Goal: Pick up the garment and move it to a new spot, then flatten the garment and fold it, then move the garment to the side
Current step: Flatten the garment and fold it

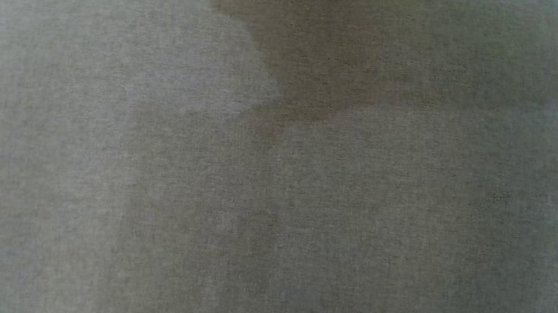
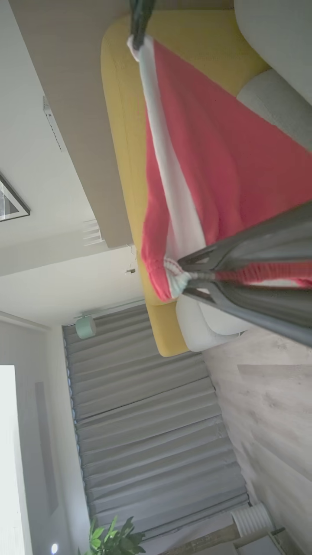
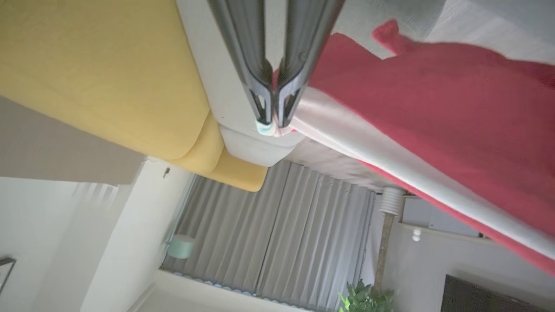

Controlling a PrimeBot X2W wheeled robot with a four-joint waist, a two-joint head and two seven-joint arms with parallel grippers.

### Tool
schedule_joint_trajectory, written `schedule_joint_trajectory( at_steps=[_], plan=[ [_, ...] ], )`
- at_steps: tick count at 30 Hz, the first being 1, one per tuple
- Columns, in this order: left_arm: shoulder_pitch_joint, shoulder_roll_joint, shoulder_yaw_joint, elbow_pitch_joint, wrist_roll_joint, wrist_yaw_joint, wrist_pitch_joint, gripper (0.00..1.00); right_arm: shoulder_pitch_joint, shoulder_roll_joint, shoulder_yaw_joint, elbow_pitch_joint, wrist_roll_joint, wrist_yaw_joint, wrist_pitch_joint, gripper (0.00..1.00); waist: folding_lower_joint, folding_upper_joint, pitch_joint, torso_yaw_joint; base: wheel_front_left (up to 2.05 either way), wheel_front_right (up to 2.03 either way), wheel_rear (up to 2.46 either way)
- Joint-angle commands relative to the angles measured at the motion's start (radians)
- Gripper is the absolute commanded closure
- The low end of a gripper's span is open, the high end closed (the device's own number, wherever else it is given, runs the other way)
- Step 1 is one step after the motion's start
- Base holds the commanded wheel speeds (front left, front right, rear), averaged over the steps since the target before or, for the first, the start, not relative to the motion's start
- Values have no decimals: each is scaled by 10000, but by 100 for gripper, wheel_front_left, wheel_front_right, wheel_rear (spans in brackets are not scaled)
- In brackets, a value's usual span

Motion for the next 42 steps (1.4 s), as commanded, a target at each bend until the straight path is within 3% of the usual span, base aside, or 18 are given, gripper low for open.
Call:
schedule_joint_trajectory(
  at_steps=[1, 10, 17, 24, 31, 36, 42],
  plan=[
    [-57, 377, 424, -349, -61, 25, -42, 100, 208, 161, 56, -109, -50, 65, -100, 100, -3, 1, -53, 56, 0, 0, 0],
    [3681, 165, 123, -1584, 404, 24, -47, 100, 3055, 57, 1295, 955, 532, 65, -200, 100, -3, 1, -1051, 347, 0, 0, 0],
    [6555, 522, -1012, -2564, 370, 24, -48, 100, 4923, -687, 2977, 1006, 2025, 65, -203, 100, -3, 1, -2270, 528, 0, 0, 0],
    [8172, 940, -2292, -3011, 427, 24, -48, 100, 6169, -1895, 5143, 270, 4005, 65, 55, 100, -3, 1, -3189, 693, 0, 0, 0],
    [9388, 988, -2442, -3382, 429, 23, -49, 100, 7134, -3451, 6677, -1091, 5878, 65, 518, 100, -3, 1, -4145, 571, 0, 0, 0],
    [10270, 901, -2172, -3777, 558, 23, -49, 100, 7730, -4329, 7014, -1933, 6592, 65, 705, 100, -3, 1, -4446, 317, 0, 0, 0],
    [11310, 647, -2130, -4482, 789, 23, -49, 100, 8806, -5325, 6518, -2814, 7298, 65, 604, 100, -3, 1, -4644, 113, 0, 0, 0]
  ],
)
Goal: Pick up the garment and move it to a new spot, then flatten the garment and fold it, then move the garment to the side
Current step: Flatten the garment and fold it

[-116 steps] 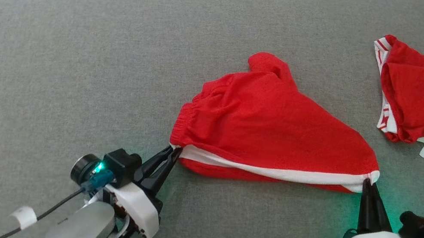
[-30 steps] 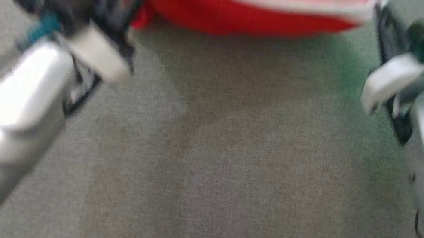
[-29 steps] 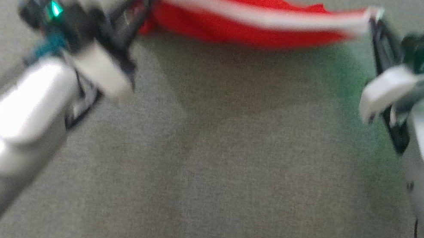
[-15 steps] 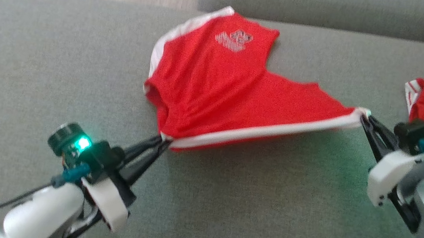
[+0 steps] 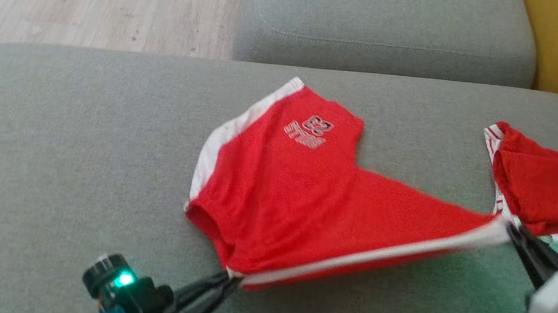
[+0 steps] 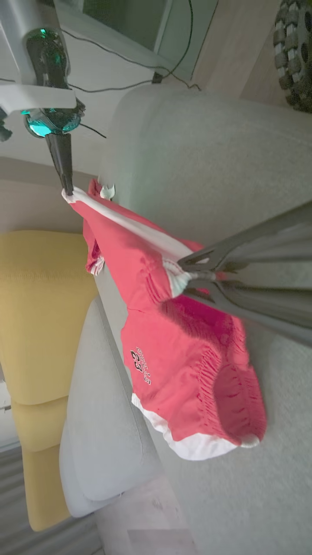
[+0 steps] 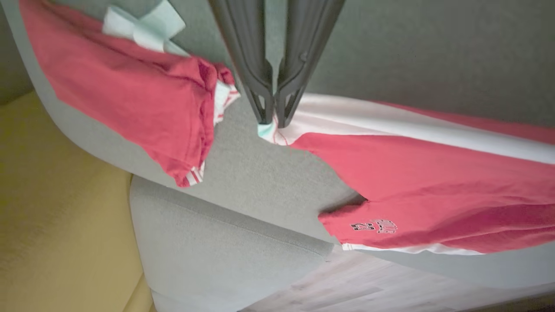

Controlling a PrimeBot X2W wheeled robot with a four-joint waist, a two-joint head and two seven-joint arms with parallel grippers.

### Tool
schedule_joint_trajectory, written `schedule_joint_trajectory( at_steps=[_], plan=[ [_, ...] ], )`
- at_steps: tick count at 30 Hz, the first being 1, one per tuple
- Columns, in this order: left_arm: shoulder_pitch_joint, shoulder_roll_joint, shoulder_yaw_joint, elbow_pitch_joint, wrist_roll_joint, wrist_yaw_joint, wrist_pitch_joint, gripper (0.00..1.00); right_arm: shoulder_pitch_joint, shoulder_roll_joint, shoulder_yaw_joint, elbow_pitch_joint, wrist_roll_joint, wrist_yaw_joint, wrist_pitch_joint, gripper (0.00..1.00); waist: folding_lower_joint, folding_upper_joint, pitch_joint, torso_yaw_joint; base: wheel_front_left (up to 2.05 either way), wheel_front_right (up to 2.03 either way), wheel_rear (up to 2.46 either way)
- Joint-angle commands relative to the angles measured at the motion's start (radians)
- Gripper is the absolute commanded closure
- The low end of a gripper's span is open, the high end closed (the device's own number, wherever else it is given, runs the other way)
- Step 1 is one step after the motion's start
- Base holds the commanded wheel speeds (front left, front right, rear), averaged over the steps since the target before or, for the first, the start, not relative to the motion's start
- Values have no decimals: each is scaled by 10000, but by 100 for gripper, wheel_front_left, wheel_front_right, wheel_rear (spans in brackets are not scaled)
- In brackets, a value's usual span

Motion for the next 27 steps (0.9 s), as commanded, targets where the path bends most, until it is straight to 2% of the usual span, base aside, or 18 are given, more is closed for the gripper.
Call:
schedule_joint_trajectory(
  at_steps=[1, 6, 9, 19, 27],
  plan=[
    [-101, 106, 555, -416, 133, 19, -53, 100, 460, -816, -314, -396, 109, 65, -164, 100, 1, -1, -65, -19, 0, 0, 0],
    [205, -128, 809, -760, 285, 66, -53, 100, 969, -1430, -1159, -977, -13, 65, -335, 100, 1, -1, -54, 41, 0, 0, 0],
    [262, -302, 1121, -931, 387, 117, -53, 100, 1048, -1506, -1883, -1309, -359, 65, -295, 100, 1, -1, 6, 117, 0, 0, 0],
    [-491, -699, 1945, -1008, 652, 75, -53, 100, 268, -688, -3647, -1981, -2160, 65, 723, 100, 1, -1, 879, 865, 0, 0, 0],
    [-1492, -949, 2232, -651, 771, 36, -53, 100, -1598, 79, -3465, -1861, -3269, 65, 1816, 100, 1, -1, 1887, 1666, 0, 0, 0]
  ],
)
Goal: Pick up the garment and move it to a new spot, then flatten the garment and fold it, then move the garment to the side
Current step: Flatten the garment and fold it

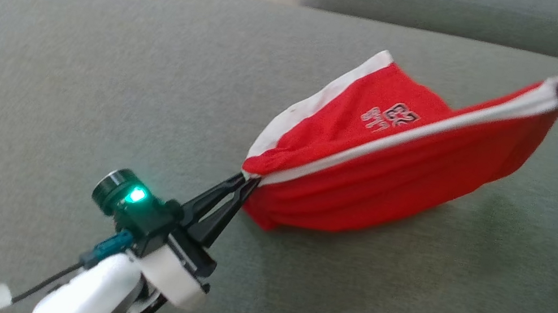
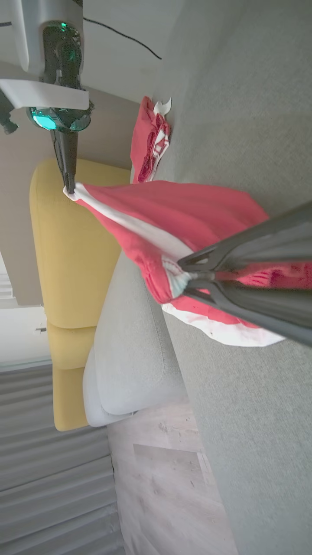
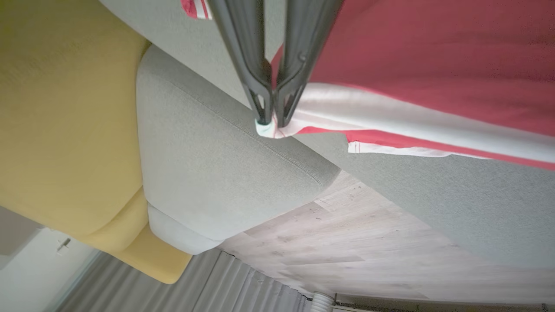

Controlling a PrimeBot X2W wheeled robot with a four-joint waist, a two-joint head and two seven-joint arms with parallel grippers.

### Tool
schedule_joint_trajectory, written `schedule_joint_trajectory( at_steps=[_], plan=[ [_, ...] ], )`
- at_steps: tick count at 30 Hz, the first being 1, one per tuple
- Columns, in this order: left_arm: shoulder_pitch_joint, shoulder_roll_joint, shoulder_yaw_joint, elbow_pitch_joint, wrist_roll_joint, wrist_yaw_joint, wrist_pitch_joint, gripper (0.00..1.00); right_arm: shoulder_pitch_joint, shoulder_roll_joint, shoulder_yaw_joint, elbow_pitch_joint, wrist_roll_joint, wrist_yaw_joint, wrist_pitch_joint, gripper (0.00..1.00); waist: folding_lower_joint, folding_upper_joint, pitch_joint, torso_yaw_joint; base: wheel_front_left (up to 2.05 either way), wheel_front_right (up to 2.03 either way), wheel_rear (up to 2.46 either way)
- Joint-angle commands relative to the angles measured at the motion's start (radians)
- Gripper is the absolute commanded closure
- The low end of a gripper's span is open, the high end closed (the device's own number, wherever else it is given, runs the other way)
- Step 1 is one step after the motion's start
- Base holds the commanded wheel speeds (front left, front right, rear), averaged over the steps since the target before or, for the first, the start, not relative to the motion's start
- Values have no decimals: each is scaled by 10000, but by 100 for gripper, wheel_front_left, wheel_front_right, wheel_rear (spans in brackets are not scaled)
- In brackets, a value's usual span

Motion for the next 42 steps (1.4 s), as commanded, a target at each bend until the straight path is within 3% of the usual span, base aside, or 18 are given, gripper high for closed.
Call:
schedule_joint_trajectory(
  at_steps=[1, 18, 26, 38, 39, 40, 41, 42],
  plan=[
    [-745, 26, 289, 24, 68, 26, -53, 100, -718, -122, 256, 83, -195, 63, 190, 100, -3, 0, 548, 590, 0, 0, 0],
    [-2502, -1168, -434, 2349, -105, 17, -53, 100, -4098, -162, 3780, 2506, 624, 63, 774, 100, -3, 0, 1840, 2186, 0, 0, 0],
    [-3025, -1800, -527, 3039, -9, 16, -53, 100, -5008, -194, 4968, 3386, 1096, 63, 653, 100, -3, 0, 2259, 2522, 0, 0, 0],
    [-3456, -2249, -700, 3592, -122, 16, -53, 100, -5880, -30, 6273, 4202, 2057, 63, 186, 100, -3, 0, 2773, 2819, 0, 0, 0],
    [-3473, -2266, -761, 3641, -156, 16, -53, 100, -5889, -3, 6333, 4215, 2224, 63, 201, 64, -3, 0, 2785, 2830, 0, 0, 0],
    [-3487, -2281, -787, 3685, -209, 16, -53, 84, -5907, 11, 6373, 4250, 2399, 63, 228, 0, -3, 0, 2797, 2833, 0, 0, 0],
    [-3502, -2293, -812, 3725, -255, 16, -53, 38, -5931, 23, 6431, 4278, 2508, 63, 265, 0, -3, 0, 2806, 2835, 0, 0, 0],
    [-3519, -2300, -840, 3754, -280, 16, -53, 0, -5931, 30, 6505, 4262, 2567, 63, 268, 0, -3, 0, 2805, 2832, 0, 0, 0]
  ],
)
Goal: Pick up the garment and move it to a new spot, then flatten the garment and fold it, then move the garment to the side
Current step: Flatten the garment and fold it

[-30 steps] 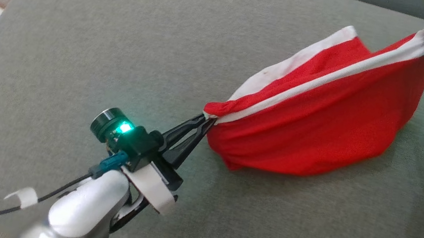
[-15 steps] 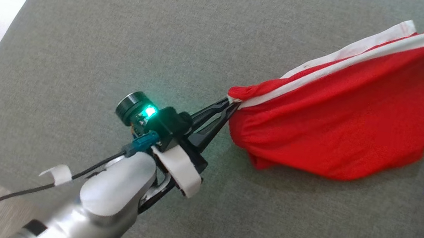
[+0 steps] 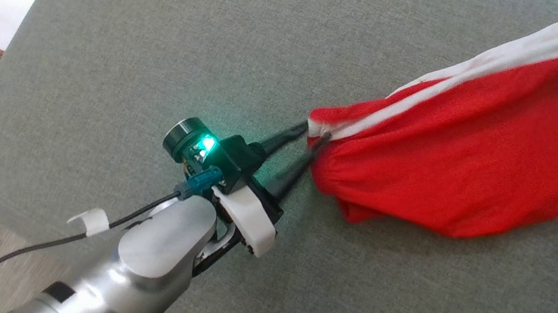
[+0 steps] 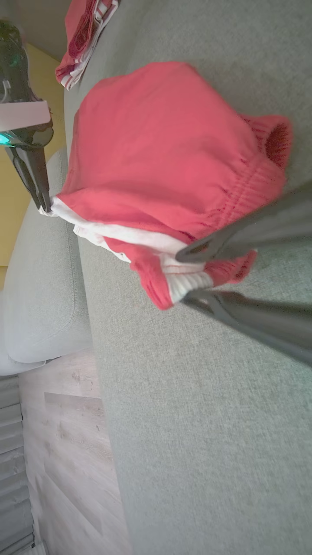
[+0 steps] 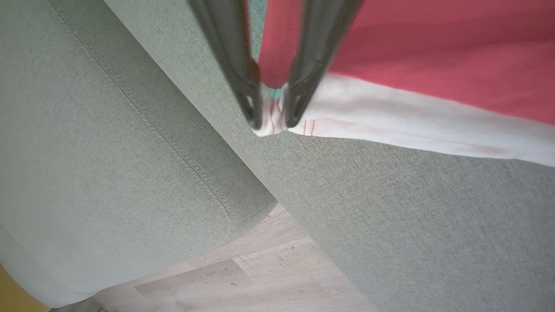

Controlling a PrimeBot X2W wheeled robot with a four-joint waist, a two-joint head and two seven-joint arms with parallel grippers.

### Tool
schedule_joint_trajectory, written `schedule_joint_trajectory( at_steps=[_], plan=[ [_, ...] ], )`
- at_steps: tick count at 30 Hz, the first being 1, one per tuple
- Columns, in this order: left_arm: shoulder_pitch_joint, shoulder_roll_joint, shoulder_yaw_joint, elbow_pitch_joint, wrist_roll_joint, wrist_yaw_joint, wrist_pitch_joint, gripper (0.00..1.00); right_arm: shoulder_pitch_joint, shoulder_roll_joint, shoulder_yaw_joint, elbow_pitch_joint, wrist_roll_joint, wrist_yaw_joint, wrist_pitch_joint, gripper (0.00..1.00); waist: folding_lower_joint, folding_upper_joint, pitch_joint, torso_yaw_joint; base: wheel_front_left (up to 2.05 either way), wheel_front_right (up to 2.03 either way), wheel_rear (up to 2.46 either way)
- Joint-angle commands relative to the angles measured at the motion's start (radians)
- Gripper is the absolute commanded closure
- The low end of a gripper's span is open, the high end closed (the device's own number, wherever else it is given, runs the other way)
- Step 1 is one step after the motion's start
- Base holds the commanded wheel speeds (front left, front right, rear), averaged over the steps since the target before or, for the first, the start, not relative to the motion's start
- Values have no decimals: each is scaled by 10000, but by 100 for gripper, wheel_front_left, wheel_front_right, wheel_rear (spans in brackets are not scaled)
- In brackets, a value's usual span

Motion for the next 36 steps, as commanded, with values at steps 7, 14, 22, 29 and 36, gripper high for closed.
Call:
schedule_joint_trajectory(
  at_steps=[7, 14, 22, 29, 36],
  plan=[
    [-192, 249, 397, 3, 125, 16, -51, 0, 82, 290, -263, 296, 1163, 63, -860, 0, -1, 0, -442, -245, 0, 0, 0],
    [382, 704, 1068, -27, 239, 117, -51, 0, 624, 578, -518, 605, 1883, 63, -2041, 0, -1, 0, -1422, -836, 0, 0, 0],
    [1293, 1178, 2727, -1420, 156, 766, -51, 0, 1347, 1011, -1330, 917, 2264, 63, -2983, 0, -1, 0, -2300, -1707, 0, 0, 0],
    [2542, 1214, 4386, -3163, 394, 1252, -51, 0, 2737, 1399, -3933, -257, 1640, 63, -3044, 0, -1, 0, -2900, -2538, 0, 0, 0],
    [4104, 791, 5902, -4348, 711, 1336, -51, 0, 5564, 2219, -7161, -2137, 63, 63, -3046, 0, -1, 0, -3517, -3287, 0, 0, 0]
  ],
)
